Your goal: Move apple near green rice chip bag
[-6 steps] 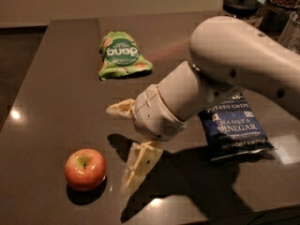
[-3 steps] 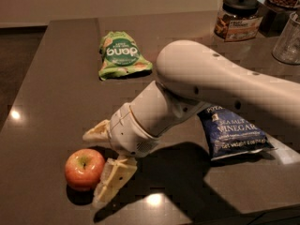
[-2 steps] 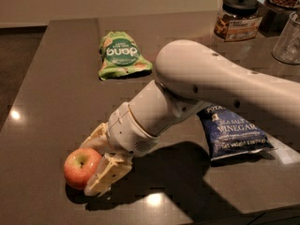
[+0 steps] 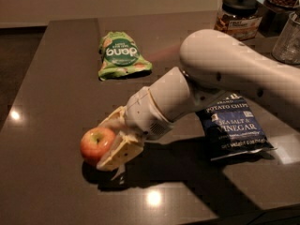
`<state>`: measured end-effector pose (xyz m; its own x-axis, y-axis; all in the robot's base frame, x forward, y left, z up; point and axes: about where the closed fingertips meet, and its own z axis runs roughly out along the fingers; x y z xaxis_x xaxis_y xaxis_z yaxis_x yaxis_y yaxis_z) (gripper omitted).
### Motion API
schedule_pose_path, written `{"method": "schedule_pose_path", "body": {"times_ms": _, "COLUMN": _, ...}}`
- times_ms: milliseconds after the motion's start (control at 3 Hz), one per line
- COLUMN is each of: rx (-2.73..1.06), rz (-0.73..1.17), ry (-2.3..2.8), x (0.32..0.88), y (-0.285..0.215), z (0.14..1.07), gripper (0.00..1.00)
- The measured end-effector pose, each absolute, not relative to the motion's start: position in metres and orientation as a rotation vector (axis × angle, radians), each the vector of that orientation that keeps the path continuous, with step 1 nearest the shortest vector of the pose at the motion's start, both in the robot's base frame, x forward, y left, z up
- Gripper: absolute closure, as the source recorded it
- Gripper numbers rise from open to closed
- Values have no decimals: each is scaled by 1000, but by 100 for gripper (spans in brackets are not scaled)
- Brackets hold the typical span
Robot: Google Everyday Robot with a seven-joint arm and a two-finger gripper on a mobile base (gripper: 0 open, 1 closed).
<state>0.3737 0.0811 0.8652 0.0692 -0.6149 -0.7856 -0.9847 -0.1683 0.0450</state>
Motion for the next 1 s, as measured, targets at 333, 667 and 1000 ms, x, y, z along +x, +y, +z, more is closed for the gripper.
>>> {"method": "schedule_pose_path", "body": {"times_ms": 333, "rx": -1613, "rz": 806, "ry": 1745, "x": 443, "y": 40, "z": 869, "gripper": 100}}
{"method": "schedule_pose_path", "body": {"times_ms": 667, "rx": -1404, "rz": 680, "ry": 1834, "x": 511, "y": 17, "z": 871, "gripper": 100}}
{"method": "schedule_pose_path", "body": {"times_ms": 1000, "rx": -1254, "rz": 602, "ry": 1884, "x": 565, "y": 16, "z": 876, "gripper": 100}}
